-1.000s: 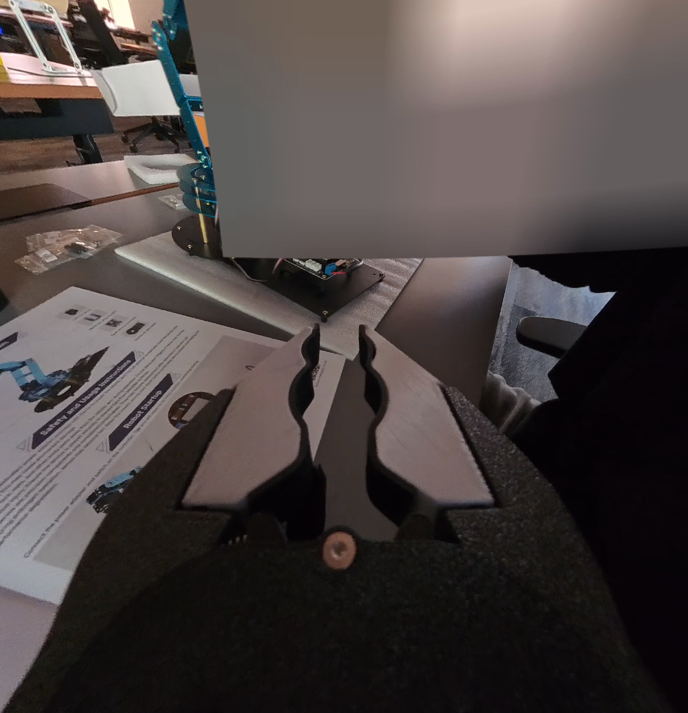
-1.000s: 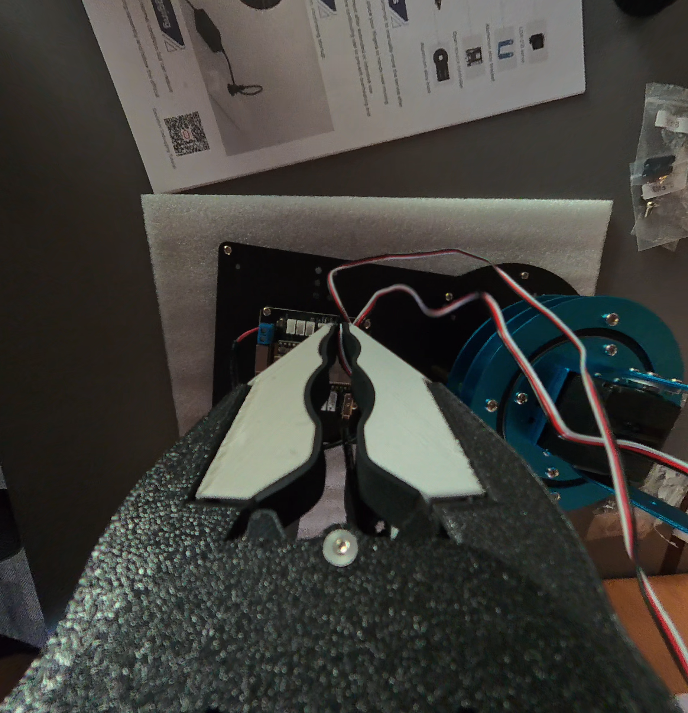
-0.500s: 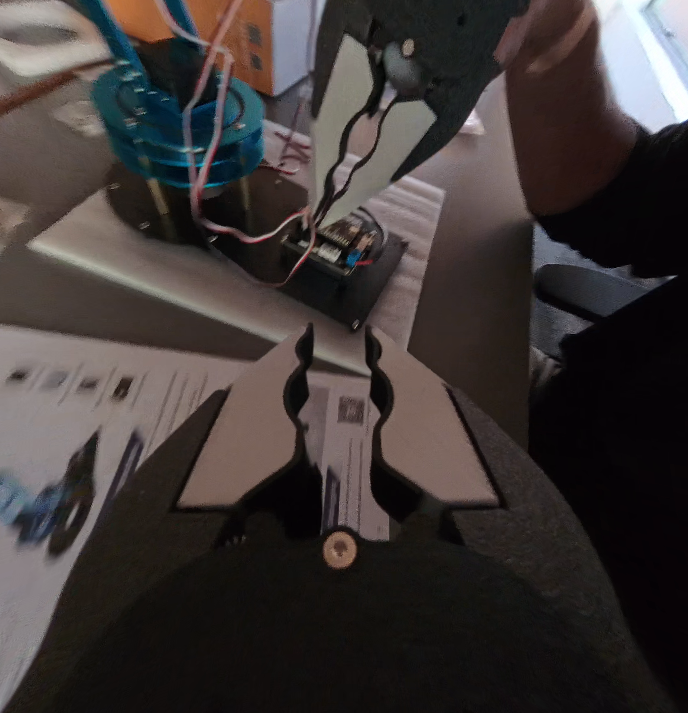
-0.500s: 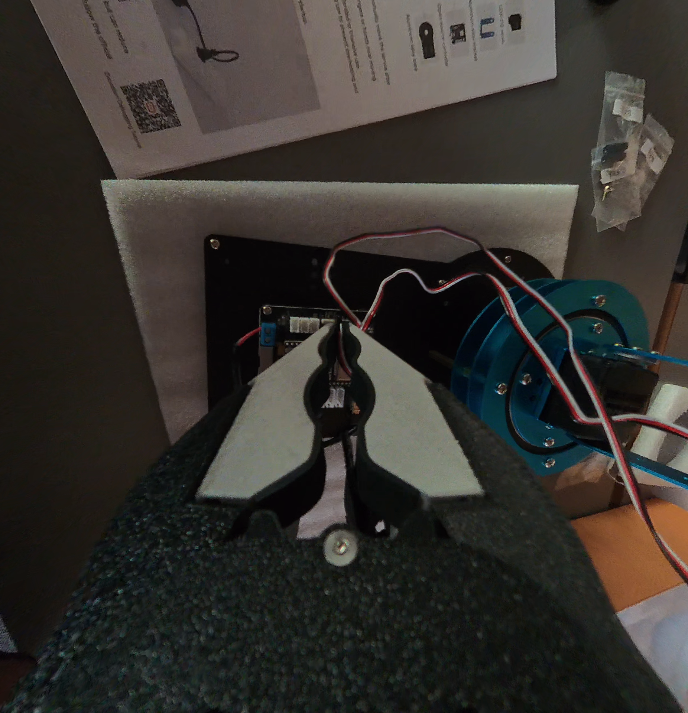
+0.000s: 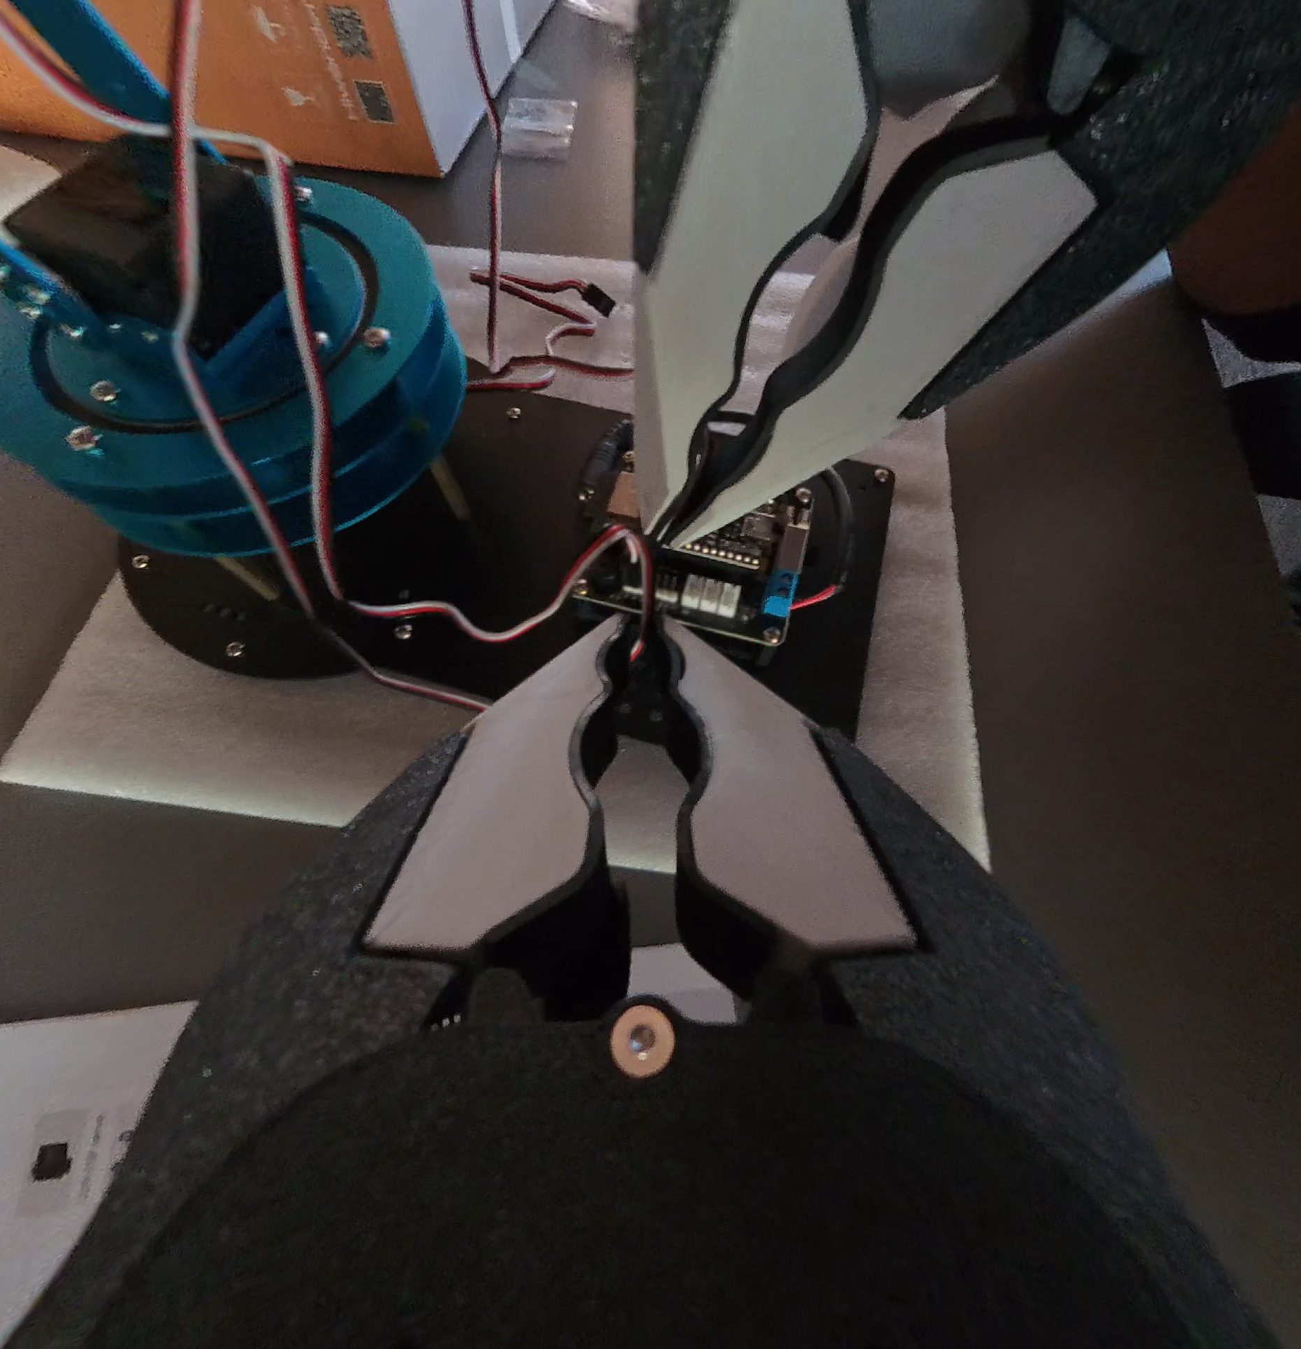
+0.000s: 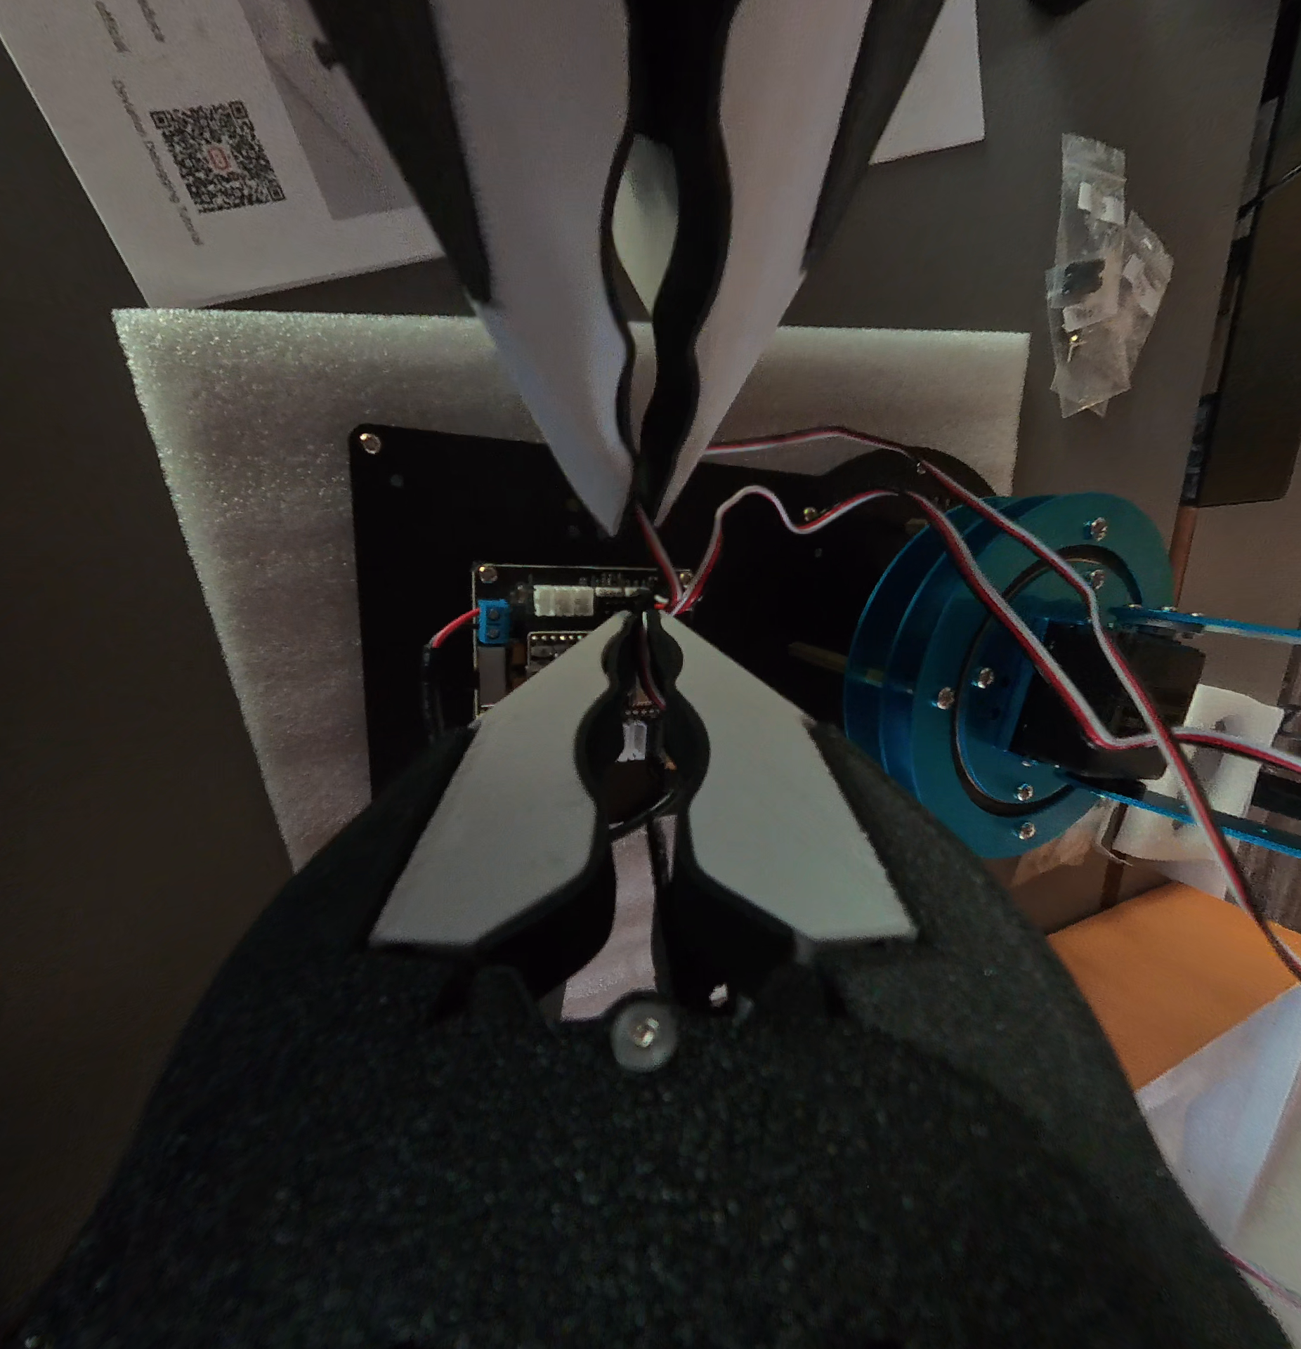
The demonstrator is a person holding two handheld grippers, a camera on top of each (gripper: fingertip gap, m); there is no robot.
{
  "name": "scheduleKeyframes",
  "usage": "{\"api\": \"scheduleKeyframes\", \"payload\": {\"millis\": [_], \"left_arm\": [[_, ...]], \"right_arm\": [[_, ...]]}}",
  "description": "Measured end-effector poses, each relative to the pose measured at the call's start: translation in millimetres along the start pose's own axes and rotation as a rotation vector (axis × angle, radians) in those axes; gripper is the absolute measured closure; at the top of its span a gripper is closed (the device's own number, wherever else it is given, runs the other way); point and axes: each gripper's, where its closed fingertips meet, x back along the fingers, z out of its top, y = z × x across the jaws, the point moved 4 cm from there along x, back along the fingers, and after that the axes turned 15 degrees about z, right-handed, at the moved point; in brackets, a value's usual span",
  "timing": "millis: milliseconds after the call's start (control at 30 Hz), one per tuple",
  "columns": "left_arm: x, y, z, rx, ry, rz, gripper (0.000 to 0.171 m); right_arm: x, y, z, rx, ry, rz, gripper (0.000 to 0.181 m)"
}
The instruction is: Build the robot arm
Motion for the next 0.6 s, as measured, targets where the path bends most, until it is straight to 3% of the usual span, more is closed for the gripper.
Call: {"api": "scheduleKeyframes", "payload": {"millis": [300,600], "left_arm": [[0.6,-14.9,2.5,0.09,0.073,0.019,0.169],[0.4,-15.6,-0.1,0.078,0.08,0.032,0.169]], "right_arm": [[-3.6,1.9,2.2,0.002,-0.023,0.002,0.181],[-3.7,1.9,1.9,0.037,-0.038,0.031,0.18]]}}
